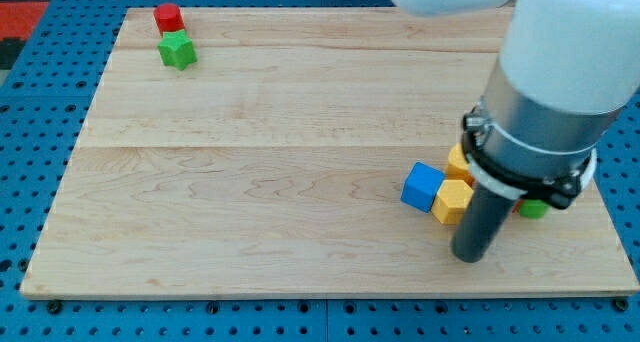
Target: Push the green star into the group of blocks
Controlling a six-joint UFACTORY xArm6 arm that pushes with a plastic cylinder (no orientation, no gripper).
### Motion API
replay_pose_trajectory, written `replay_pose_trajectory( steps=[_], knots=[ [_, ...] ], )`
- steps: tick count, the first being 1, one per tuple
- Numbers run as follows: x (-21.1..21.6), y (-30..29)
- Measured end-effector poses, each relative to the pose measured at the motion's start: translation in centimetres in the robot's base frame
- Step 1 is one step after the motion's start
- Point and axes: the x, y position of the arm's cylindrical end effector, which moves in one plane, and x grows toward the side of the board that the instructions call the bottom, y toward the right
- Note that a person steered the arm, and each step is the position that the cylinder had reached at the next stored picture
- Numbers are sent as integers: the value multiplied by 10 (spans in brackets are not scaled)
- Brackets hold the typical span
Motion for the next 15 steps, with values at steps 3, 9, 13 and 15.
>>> replay_pose_trajectory(
  steps=[3,9,13,15],
  knots=[
    [3,-131],
    [-294,-355],
    [-312,-246],
    [-212,-136]
  ],
)
